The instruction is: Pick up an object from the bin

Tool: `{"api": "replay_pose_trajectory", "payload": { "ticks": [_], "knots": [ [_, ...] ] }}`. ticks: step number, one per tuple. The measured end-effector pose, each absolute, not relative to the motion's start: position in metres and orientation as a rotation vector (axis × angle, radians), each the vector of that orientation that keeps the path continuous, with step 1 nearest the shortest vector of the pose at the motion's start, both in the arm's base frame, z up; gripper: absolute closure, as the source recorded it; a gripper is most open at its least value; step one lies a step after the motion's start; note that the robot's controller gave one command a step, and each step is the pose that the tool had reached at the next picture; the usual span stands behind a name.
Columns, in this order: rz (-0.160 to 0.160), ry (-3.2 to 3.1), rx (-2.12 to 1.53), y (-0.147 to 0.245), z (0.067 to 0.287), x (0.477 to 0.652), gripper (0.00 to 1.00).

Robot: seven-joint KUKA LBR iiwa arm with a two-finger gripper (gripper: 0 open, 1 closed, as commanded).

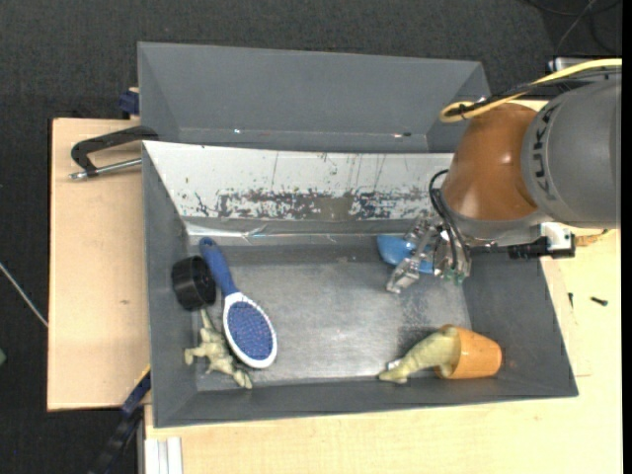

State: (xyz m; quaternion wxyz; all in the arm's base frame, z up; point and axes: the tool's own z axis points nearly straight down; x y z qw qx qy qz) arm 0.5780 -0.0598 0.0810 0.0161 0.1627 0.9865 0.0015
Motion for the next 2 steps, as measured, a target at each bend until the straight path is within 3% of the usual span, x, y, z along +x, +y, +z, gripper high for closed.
{"api": "replay_pose_trajectory", "payload": {
  "ticks": [1, 2],
  "knots": [
    [0.002, 3.096, 0.438, -0.068, 0.193, 0.576, 1.0],
    [0.001, 3.127, 0.132, -0.041, 0.26, 0.588, 1.0]
  ]
}}
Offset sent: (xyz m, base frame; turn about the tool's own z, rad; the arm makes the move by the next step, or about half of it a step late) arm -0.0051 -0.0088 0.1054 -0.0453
